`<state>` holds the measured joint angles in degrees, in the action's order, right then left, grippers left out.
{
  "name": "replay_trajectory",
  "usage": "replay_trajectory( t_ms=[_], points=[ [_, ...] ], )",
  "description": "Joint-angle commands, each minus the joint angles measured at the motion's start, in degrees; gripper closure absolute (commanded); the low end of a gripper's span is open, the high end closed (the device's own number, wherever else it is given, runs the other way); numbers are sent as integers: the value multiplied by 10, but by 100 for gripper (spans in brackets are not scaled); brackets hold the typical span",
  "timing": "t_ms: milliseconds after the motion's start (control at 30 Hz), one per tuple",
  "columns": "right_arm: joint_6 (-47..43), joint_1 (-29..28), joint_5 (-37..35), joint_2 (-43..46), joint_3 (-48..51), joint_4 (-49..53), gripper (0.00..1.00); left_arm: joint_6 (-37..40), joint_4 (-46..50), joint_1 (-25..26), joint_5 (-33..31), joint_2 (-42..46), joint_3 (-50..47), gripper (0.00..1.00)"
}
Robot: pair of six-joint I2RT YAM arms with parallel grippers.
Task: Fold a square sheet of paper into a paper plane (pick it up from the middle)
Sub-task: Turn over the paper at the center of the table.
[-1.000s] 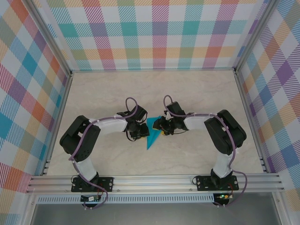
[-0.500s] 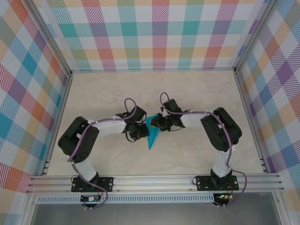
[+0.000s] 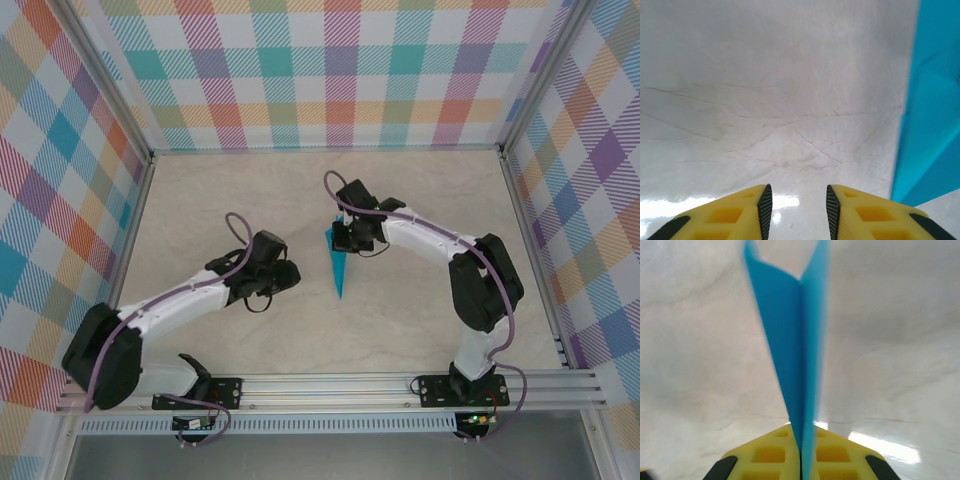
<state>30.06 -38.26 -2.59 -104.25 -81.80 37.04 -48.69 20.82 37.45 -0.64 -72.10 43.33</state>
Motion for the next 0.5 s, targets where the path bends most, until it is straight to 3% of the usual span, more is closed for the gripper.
replay_trajectory(
  t_ms=[0,100,233,467],
  points=[
    [-59,-40,-291,-29,-85,265,92,-47,67,-13,-100,68,-39,61],
    [-34,-64,-357,-87,-144,342,91,-83,98,-25,-144,129,-67,57],
    [-12,-107,-352,-165,-199,368,88,-113,149,-34,-194,189,-82,54],
    [7,-173,-221,-284,-306,354,78,-127,179,-41,-215,254,-100,50]
  ],
)
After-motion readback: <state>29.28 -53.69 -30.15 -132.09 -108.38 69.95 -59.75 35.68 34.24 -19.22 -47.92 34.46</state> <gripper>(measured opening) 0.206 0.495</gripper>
